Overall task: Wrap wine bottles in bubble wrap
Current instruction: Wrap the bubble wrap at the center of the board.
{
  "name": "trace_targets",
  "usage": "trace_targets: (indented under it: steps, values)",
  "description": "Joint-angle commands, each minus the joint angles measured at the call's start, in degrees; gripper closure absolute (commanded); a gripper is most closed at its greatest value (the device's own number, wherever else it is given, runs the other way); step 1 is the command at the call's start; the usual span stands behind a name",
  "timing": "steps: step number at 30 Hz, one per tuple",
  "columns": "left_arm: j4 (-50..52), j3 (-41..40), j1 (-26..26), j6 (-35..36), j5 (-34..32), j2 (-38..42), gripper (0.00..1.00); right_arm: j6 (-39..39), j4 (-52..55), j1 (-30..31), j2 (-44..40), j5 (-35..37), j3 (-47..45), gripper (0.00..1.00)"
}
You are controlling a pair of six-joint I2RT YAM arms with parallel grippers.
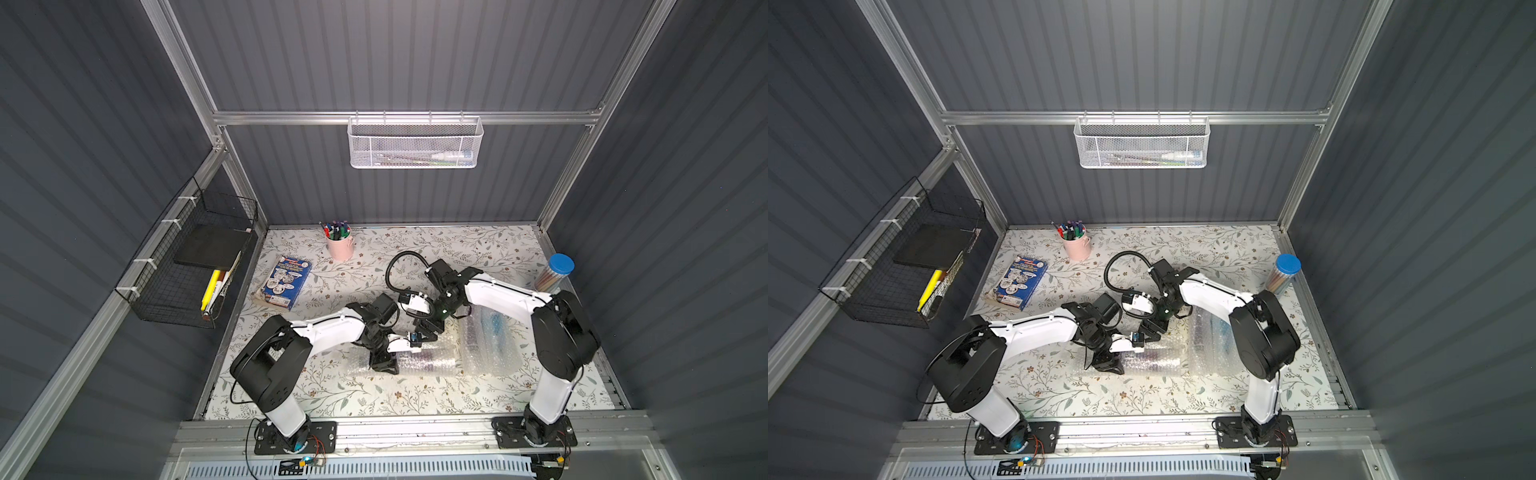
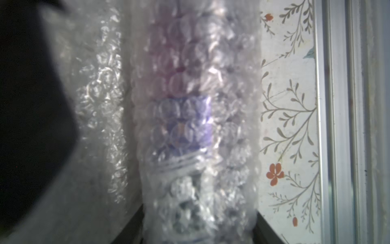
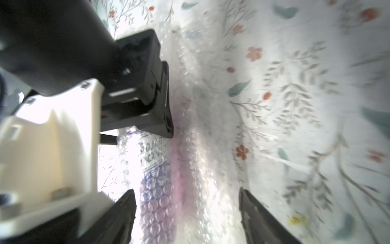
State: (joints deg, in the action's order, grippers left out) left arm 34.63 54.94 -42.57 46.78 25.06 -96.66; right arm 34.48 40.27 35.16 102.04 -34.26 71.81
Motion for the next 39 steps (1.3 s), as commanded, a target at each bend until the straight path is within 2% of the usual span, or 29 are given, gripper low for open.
trace_targets:
  steps: [1, 7, 11, 15, 17, 22, 25, 27, 33, 38, 39]
  values:
    - [6.4, 3.9, 3.0, -6.5, 3.4, -5.3, 0.5, 1.8, 3.6, 0.8, -6.4, 4.7, -5.1, 0.22]
    - [10.5, 7.4, 3.8, -6.3, 7.4, -10.3, 0.5, 2.9, -5.8, 1.3, -21.7, 14.8, -19.4, 0.2]
    - [12.9, 9.6, 4.8, -7.0, 10.0, -12.9, 0.49, 3.9, -12.5, 7.4, -31.4, 23.9, -28.4, 0.16]
    - [15.2, 12.0, 5.0, -7.0, 10.5, -16.2, 0.48, 7.5, -26.0, 13.9, -36.3, 23.7, -36.7, 0.13]
    - [16.3, 13.1, 5.0, -7.1, 10.4, -17.7, 0.48, 9.1, -33.8, 16.6, -35.6, 26.3, -39.3, 0.11]
    - [17.3, 14.5, 5.1, -7.3, 10.3, -18.8, 0.44, 14.1, -39.4, 21.4, -26.8, 32.6, -36.2, 0.09]
    - [17.4, 14.8, 5.1, -7.5, 10.2, -19.1, 0.43, 15.4, -39.5, 24.3, -21.2, 39.6, -33.4, 0.1]
    - [17.1, 14.9, 5.2, -7.5, 10.4, -18.7, 0.43, 14.7, -34.9, 25.9, -17.7, 43.4, -29.8, 0.13]
    - [16.0, 14.9, 5.6, -7.8, 10.3, -16.3, 0.38, 13.4, -33.1, 29.0, -12.2, 47.3, -28.8, 0.26]
    - [13.1, 13.5, 6.0, -9.0, 6.9, -11.8, 0.21, 10.0, -31.2, 28.9, -11.7, 48.2, -28.2, 0.49]
    - [12.5, 13.3, 6.0, -9.2, 6.1, -10.7, 0.19, 9.6, -31.2, 28.9, -11.7, 47.8, -28.3, 0.51]
